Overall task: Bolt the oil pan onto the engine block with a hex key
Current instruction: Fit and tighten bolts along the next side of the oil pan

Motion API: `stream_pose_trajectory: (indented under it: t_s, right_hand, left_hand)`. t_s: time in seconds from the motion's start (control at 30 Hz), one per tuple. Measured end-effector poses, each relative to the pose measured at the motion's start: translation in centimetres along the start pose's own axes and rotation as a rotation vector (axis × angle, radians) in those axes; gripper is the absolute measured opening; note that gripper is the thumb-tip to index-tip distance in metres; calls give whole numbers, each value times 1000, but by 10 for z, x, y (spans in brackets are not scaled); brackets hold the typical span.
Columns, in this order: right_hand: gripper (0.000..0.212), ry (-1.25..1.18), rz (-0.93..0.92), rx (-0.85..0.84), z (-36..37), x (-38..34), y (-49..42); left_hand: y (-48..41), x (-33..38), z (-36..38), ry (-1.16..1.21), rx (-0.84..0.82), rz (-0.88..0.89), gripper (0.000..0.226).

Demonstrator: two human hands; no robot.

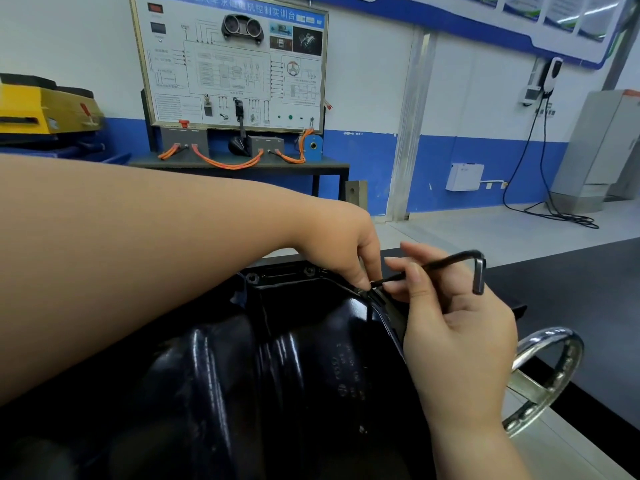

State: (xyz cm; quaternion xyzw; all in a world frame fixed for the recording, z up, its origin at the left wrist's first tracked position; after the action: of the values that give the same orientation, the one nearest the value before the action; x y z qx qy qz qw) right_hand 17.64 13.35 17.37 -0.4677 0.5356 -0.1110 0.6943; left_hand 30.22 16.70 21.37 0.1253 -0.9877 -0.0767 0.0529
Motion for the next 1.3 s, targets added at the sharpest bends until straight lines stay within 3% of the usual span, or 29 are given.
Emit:
stream_pose_trajectory:
  t_s: [0.27,0.43,0.53,0.7,0.8,0.87,1.07,1.3]
  right_hand:
    - [12,-24,31,8,-2,0,-1]
    - [8,-69,43,21,-2,1,-1]
    - [8,-58,44,34,-3,3,-1]
    - [17,-4,-1,20,-3,1,-2]
    - [18,-8,-24,4,-2,-1,-2]
    - [15,-2,-34,-7,-1,-3,-2]
    - [14,-10,-32,-24,1,-3,-3]
    - [8,-76,30,7,0,4,-2]
  left_hand:
    - [-1,0,3,32,-38,2,13]
    - [-1,2,3,-1,-36,21,30]
    - [-1,5,4,-11,-42,27,15]
    - [-4,3,1,-70,9,24,16]
    - [-2,6,-1,-64,24,35,4]
    - [-2,5,-1,-72,23,49,15]
    - [-3,3,-1,-67,30,31,9]
    - [-4,4,0,-72,9,37,32]
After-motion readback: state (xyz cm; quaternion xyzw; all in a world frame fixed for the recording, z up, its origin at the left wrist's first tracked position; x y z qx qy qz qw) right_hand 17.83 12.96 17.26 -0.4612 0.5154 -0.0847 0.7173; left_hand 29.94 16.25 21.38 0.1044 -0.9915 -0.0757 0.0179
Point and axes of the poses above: each hand's wrist, its own y-axis away from the middle knuckle, its own z-axis out of the palm, x = y × z, the point moved 7 cm from there along -y, towards the middle knuckle, and after that the axes turned 4 degrees about -x, right-handed, at the moved point
